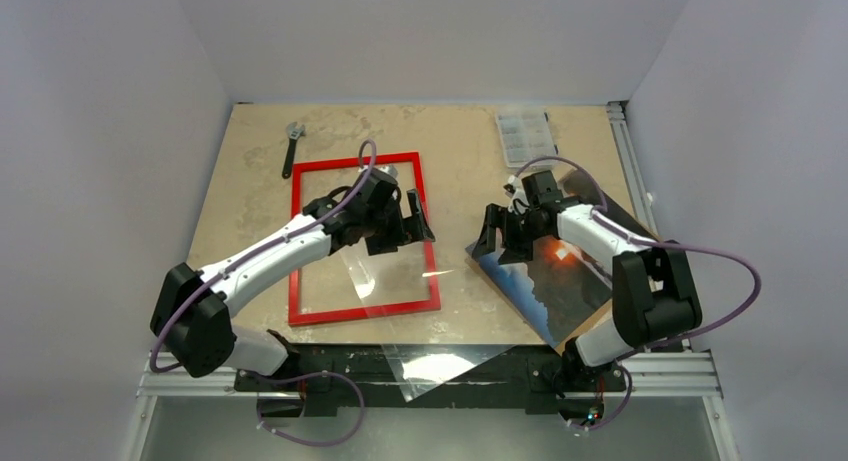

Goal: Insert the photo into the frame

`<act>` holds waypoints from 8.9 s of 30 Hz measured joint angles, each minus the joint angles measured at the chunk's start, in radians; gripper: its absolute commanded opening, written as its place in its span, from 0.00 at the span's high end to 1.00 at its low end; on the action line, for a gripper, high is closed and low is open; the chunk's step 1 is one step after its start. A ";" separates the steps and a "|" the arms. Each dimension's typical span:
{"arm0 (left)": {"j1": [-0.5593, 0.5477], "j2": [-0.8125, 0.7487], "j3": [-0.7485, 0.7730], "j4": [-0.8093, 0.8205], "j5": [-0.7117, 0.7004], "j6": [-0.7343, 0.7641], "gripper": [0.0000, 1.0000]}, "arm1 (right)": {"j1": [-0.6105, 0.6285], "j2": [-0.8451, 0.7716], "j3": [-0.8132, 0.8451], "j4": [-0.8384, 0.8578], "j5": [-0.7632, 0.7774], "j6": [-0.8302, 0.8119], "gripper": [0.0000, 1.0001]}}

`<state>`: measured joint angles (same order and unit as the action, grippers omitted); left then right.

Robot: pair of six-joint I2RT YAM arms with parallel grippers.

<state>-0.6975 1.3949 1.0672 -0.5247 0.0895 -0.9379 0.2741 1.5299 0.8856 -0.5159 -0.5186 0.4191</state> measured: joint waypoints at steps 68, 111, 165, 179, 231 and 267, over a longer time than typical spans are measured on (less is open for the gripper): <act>0.030 -0.314 -0.439 -0.020 0.024 -0.037 0.17 | -0.023 0.148 -0.187 0.559 -0.519 0.252 1.00; 0.031 -0.037 -0.355 0.134 0.105 0.015 0.23 | -0.186 0.254 -0.382 0.945 -0.617 0.320 0.59; 0.009 0.356 0.186 -0.079 -0.031 0.087 0.29 | -0.157 -0.489 0.512 -0.266 0.254 0.084 1.00; -0.104 0.615 0.388 -0.182 -0.105 0.084 0.67 | -0.157 -0.510 0.577 -0.353 0.371 0.058 1.00; 0.018 0.201 0.068 0.188 0.096 -0.050 0.08 | -0.157 -0.495 0.533 -0.323 0.333 0.059 1.00; -0.212 0.696 0.536 -0.145 -0.050 0.052 1.00 | -0.157 -0.515 0.296 -0.306 0.394 0.018 1.00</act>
<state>-0.9092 2.0911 1.6032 -0.6701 0.0395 -0.8856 0.1169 1.0145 1.1812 -0.8215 -0.1242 0.4370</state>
